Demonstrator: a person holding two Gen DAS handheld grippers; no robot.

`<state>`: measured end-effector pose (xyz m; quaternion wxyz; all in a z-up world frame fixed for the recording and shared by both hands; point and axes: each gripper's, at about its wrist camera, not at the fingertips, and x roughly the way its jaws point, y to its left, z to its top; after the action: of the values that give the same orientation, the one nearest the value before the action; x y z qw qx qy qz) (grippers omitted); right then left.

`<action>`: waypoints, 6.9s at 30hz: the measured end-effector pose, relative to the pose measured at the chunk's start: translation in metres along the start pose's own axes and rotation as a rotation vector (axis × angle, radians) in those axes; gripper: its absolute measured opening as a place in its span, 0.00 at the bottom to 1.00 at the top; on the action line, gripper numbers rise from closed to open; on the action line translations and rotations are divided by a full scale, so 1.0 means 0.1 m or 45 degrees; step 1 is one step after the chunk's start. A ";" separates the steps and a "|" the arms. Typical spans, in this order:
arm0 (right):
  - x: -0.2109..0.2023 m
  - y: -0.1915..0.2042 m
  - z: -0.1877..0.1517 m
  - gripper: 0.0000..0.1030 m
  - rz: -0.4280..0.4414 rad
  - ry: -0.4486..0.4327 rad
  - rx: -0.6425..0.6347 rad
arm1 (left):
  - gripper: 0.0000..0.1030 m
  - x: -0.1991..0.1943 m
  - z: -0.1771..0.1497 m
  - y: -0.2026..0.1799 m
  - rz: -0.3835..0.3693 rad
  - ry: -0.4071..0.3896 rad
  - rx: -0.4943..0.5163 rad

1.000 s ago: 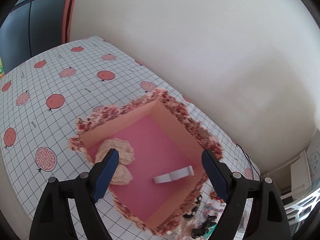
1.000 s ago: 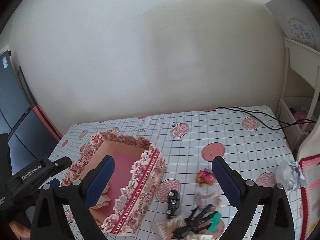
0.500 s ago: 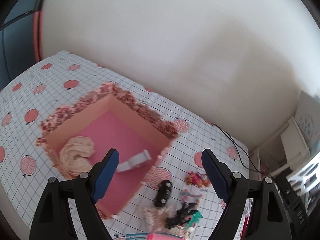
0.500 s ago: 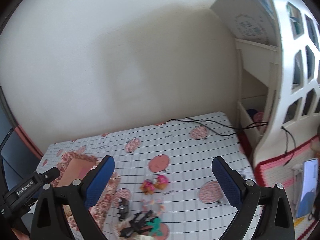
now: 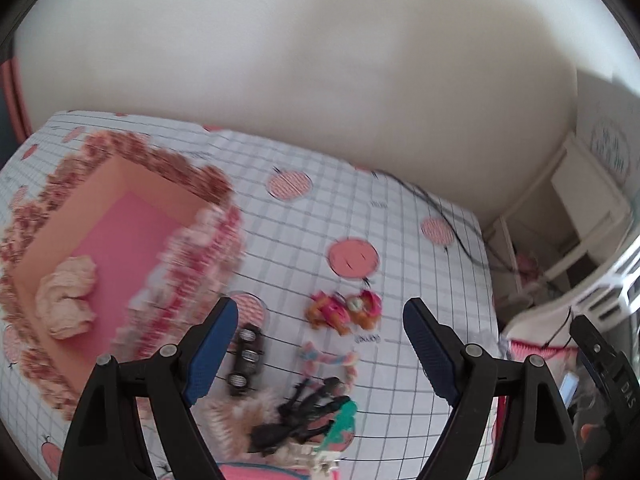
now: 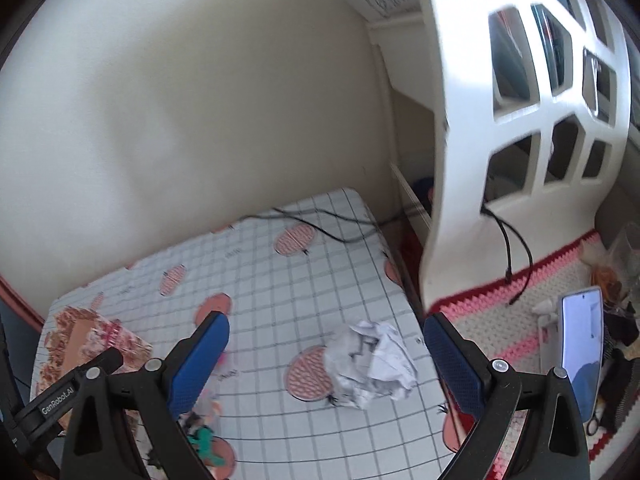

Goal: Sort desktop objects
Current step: 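Move both tools back toward the toy dog and crumpled paper, then grasp the pink toy dog with left tool while right tool grasps crumpled paper, then lift the toy dog and crumpled paper and carry both over the pink box, then open both tools to drop the toy dog and paper into the box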

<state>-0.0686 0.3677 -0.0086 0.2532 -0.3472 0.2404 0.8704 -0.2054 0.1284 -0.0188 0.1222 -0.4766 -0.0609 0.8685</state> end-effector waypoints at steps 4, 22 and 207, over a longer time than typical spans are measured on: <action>0.31 -0.13 -0.11 0.97 -0.041 0.103 0.002 | 0.83 0.29 -0.12 -0.17 -0.059 0.084 0.058; 1.01 -0.33 -0.38 0.97 -0.077 0.280 0.037 | 0.83 0.89 -0.20 -0.02 -0.031 0.173 0.011; -0.39 3.39 -1.28 0.72 0.417 0.113 -0.564 | 0.79 -1.53 -0.15 2.99 0.153 -0.357 -0.724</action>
<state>-0.1878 0.0243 0.0194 0.0164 -0.3885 0.1081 0.9149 -0.1593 -0.2005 0.0311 -0.0770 -0.3703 -0.2893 0.8794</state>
